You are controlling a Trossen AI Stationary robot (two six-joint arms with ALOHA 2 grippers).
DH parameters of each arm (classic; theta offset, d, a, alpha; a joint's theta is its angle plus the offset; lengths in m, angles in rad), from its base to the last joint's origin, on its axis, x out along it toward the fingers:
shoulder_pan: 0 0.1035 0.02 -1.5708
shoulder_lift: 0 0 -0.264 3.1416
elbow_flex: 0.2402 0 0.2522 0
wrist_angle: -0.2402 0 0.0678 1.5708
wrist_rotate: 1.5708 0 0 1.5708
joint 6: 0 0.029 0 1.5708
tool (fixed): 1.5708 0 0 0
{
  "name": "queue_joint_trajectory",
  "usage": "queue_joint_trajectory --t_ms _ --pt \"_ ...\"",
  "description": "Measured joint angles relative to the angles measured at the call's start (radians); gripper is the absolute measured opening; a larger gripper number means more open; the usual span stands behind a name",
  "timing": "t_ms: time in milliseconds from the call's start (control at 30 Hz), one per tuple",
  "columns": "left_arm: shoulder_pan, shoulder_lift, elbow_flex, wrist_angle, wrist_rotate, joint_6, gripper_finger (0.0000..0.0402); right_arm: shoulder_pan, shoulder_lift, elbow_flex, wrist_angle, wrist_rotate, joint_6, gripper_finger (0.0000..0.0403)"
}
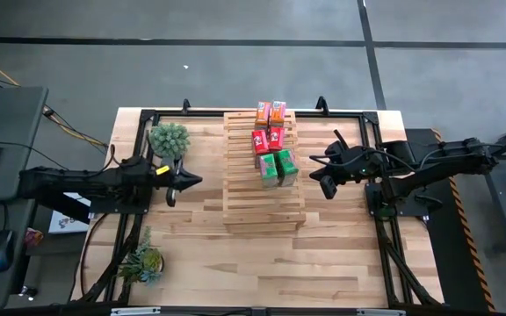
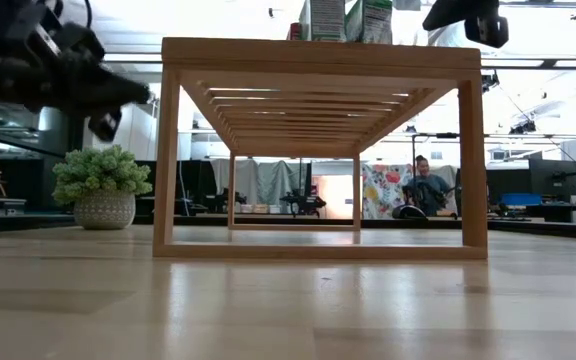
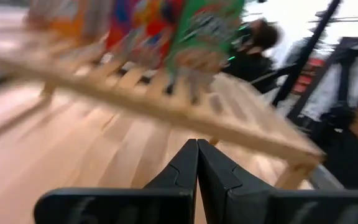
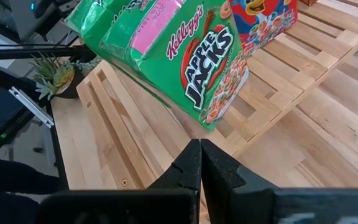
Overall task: Stack cereal on shelf
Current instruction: Return to Home Position
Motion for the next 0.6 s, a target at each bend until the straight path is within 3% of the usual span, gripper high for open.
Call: queue_joint_trajectory --t_ms 133,367,600 --pt "-0.005 -0.001 0.0 0.082 0.051 0.093 0.0 0.0 0.0 0.0 0.0 0.0 -0.02 0.0" --pt "-0.005 0.0 0.0 0.048 0.084 0.104 0.0 0.0 0.0 0.0 0.0 0.0 -0.043 0.0" --pt "-0.005 -0.016 0.0 0.078 0.091 0.229 0.0 0.0 0.0 0.0 0.0 0.0 -0.057 0.0"
